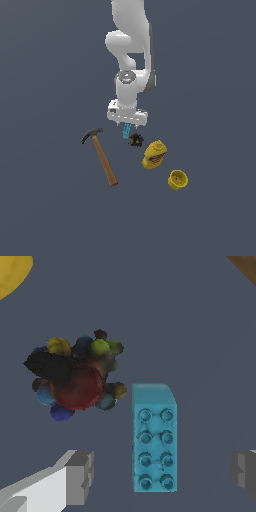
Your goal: Pick up a designated object from a clutter of objects.
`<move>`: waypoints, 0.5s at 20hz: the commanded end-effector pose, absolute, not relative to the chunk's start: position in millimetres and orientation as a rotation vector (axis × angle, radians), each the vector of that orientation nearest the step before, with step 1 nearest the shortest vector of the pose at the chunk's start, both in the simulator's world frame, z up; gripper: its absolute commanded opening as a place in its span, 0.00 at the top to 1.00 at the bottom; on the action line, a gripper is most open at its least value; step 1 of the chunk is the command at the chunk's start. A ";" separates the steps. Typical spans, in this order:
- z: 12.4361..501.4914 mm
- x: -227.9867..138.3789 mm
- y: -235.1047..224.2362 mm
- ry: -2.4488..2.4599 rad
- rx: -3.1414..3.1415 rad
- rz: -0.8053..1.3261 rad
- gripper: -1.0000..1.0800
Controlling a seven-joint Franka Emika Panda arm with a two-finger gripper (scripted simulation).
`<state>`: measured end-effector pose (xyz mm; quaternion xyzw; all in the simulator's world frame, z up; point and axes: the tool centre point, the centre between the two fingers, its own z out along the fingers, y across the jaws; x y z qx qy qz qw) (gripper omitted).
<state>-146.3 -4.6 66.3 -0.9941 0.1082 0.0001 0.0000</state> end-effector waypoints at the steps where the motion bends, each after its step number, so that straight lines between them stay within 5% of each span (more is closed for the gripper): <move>1: 59.8 -146.8 -4.6 0.340 -3.123 0.001 0.04; 10: 27.9 -147.8 -4.7 0.342 -3.123 0.000 0.04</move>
